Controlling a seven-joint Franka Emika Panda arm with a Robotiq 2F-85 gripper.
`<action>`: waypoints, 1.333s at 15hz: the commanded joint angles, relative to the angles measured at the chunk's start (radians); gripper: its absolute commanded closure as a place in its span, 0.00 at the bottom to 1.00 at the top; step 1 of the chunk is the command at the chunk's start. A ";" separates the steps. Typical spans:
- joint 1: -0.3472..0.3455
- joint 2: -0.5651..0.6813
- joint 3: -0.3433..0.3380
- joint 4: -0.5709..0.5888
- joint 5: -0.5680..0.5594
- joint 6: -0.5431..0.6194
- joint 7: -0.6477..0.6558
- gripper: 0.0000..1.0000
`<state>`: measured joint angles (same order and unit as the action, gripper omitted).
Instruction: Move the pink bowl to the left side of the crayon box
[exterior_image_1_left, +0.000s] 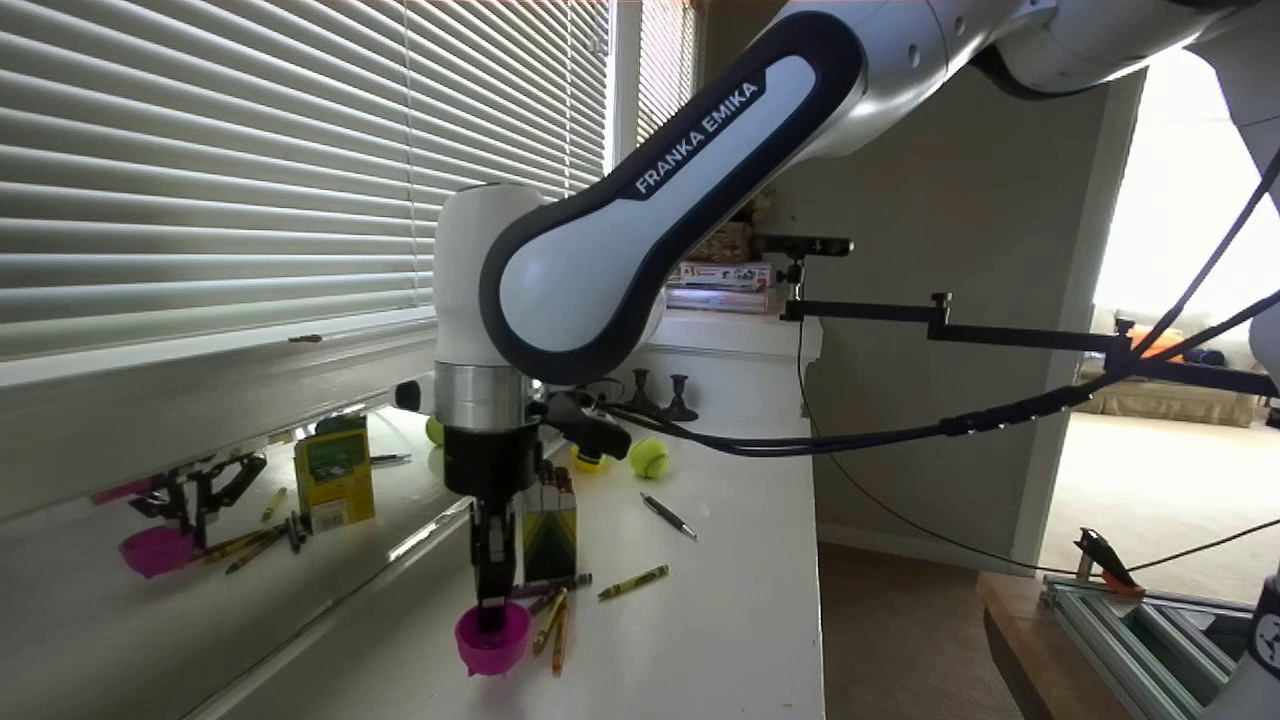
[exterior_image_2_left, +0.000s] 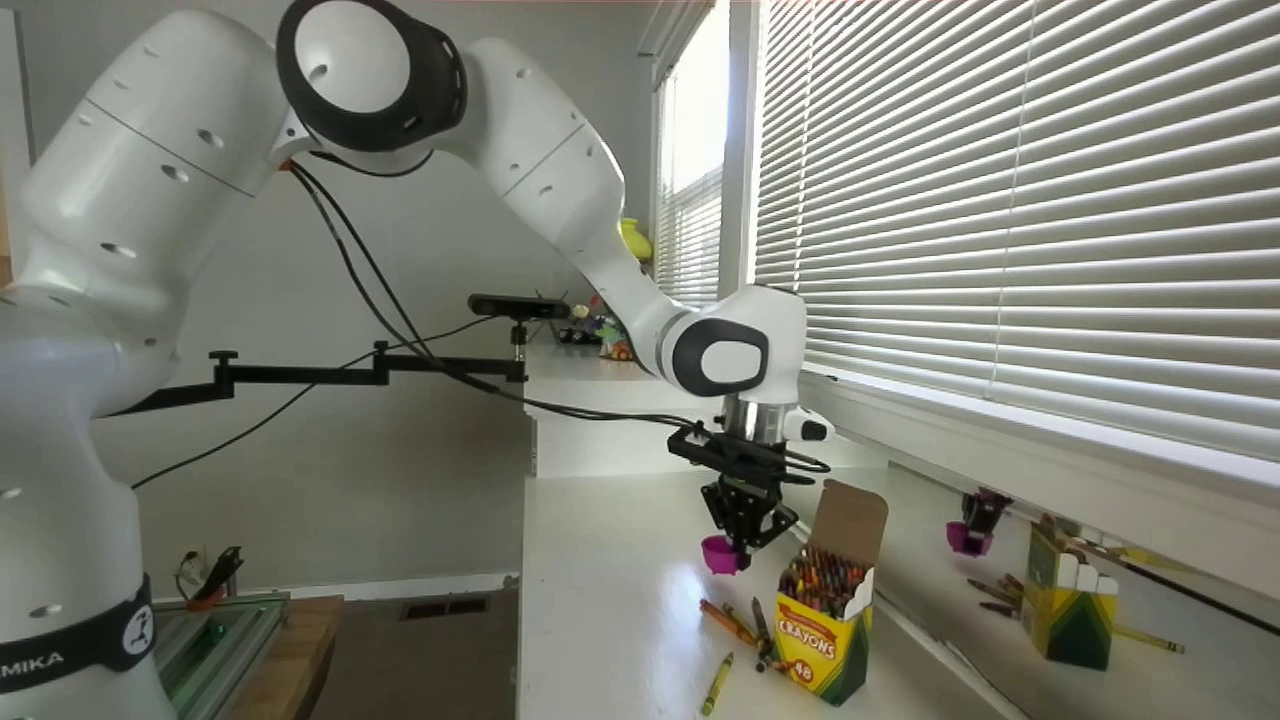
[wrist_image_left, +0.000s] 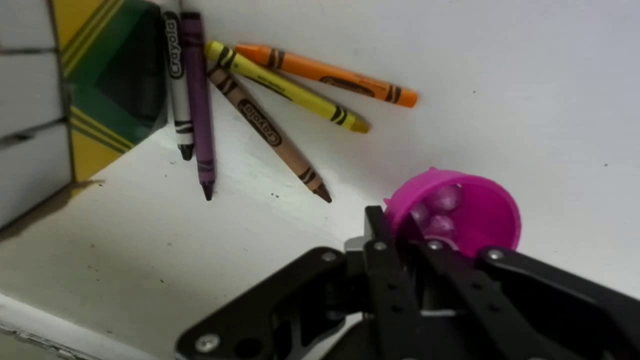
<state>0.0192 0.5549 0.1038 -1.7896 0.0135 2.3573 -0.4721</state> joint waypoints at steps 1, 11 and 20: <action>0.003 0.050 0.009 0.056 -0.034 0.022 0.022 0.98; 0.016 0.084 -0.003 0.071 -0.101 0.072 0.039 0.61; 0.056 -0.120 -0.033 -0.032 -0.107 0.017 0.221 0.01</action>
<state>0.0418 0.5485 0.1032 -1.7502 -0.0619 2.4173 -0.3930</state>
